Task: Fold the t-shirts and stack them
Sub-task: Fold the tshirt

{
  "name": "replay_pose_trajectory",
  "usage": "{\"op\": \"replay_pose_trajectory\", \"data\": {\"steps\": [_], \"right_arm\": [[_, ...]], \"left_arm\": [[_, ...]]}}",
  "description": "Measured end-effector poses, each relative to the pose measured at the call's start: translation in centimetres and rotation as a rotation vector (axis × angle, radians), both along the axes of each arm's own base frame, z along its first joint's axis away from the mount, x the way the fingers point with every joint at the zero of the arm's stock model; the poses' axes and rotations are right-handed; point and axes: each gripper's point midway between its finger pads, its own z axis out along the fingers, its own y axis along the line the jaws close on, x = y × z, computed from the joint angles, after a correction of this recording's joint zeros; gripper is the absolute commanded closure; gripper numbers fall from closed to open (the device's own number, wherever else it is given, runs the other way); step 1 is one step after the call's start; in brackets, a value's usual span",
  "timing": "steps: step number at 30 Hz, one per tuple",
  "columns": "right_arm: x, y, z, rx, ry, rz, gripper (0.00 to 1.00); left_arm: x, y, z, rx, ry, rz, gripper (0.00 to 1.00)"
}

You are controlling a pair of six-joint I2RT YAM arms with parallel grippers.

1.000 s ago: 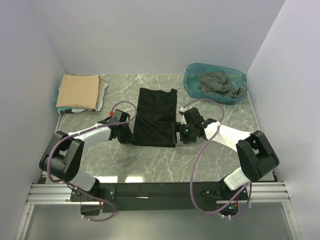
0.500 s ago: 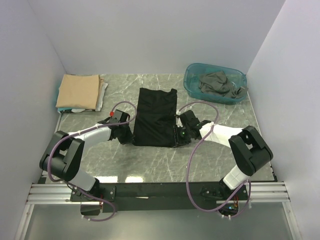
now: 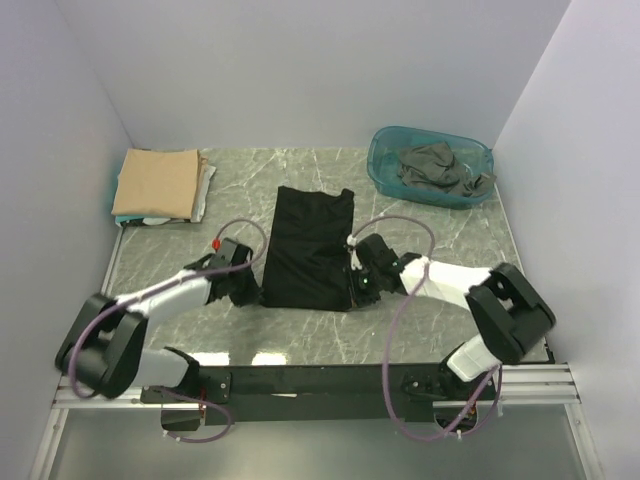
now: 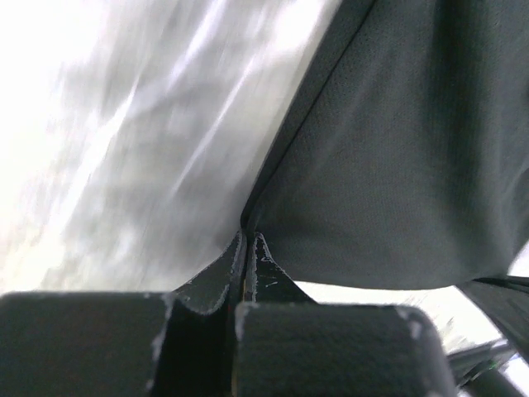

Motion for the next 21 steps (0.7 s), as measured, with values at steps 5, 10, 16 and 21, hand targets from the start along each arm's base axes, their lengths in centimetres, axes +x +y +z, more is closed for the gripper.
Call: {"op": "replay_pose_trajectory", "data": {"steps": [5, 10, 16, 21], "right_arm": [[-4.7, -0.1, 1.8, 0.017, 0.004, 0.059, 0.93], [-6.5, -0.8, 4.8, 0.04, -0.04, 0.067, 0.94], [-4.6, -1.6, 8.9, 0.039, -0.119, 0.018, 0.94], [-1.1, -2.3, 11.3, 0.054, -0.181, -0.047, 0.94]], "left_arm": [[-5.3, 0.2, 0.7, -0.015, 0.013, -0.038, 0.99], [-7.5, -0.9, 5.3, -0.122, -0.11, -0.073, 0.99], [-6.3, -0.9, 10.0, -0.176, -0.238, -0.026, 0.99], [-3.7, -0.7, 12.2, -0.116, -0.278, 0.035, 0.99]]}}
